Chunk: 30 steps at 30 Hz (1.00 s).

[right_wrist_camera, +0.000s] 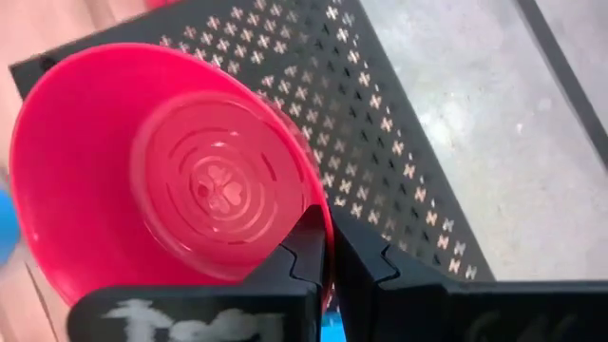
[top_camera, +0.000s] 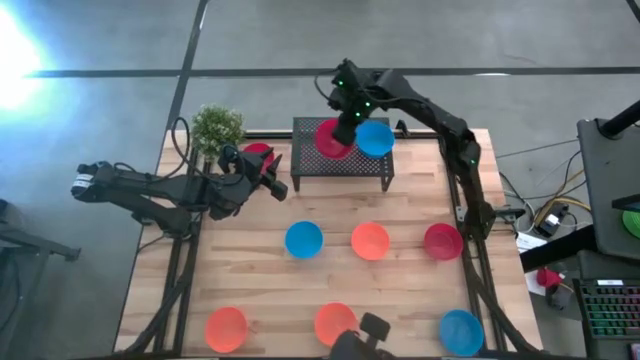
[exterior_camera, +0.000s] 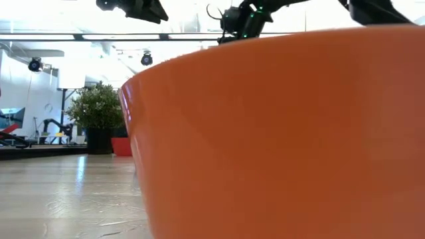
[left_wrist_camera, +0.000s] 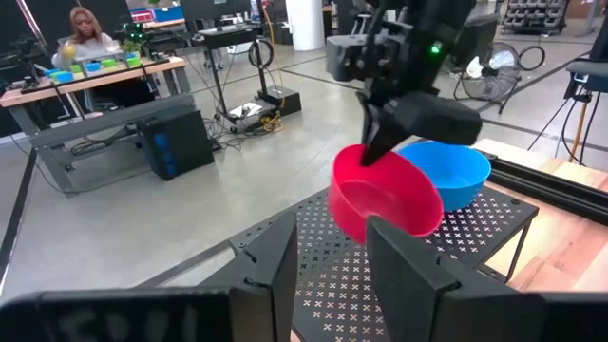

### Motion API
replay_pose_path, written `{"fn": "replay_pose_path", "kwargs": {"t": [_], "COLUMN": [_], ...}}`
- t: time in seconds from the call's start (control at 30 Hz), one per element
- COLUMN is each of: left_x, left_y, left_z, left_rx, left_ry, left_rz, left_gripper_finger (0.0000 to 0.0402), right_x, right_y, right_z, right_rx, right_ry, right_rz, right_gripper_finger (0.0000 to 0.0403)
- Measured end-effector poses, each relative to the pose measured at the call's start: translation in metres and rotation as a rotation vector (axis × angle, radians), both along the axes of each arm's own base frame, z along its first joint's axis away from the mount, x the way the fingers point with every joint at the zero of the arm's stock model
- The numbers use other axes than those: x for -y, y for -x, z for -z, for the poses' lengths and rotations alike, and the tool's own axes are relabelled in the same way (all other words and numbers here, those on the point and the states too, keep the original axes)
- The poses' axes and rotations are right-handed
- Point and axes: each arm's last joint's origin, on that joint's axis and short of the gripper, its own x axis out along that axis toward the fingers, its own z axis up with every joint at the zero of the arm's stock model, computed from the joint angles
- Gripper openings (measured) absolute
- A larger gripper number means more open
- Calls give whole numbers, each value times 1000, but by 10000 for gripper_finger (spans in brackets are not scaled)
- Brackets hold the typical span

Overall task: Pick & Place Mini bowls
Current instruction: Put the bottom left red bowl on the shelf

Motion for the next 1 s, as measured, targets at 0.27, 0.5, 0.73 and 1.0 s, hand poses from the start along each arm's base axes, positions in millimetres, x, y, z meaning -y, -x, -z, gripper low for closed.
{"fn": "replay_pose_path", "kwargs": {"t": [0.27,0.5,0.73,1.0], "left_x": [0,0,0,0], "left_y": [0,0,0,0], "left_z": [0,0,0,0], "left_rx": [2,2,2,2], "left_ry": [1,1,2,2], "left_rz": [0,0,0,0], "left_gripper_finger": [121,121,121,121], "right_x": [9,14,15,14], "right_y": [1,6,4,3], "right_z": [7,8,8,8], "right_rx": [-37,-59,-45,-42], "right_ry": [-22,-9,0,1], "right_rz": [13,41,39,37], "right_gripper_finger": [9,9,9,8]}}
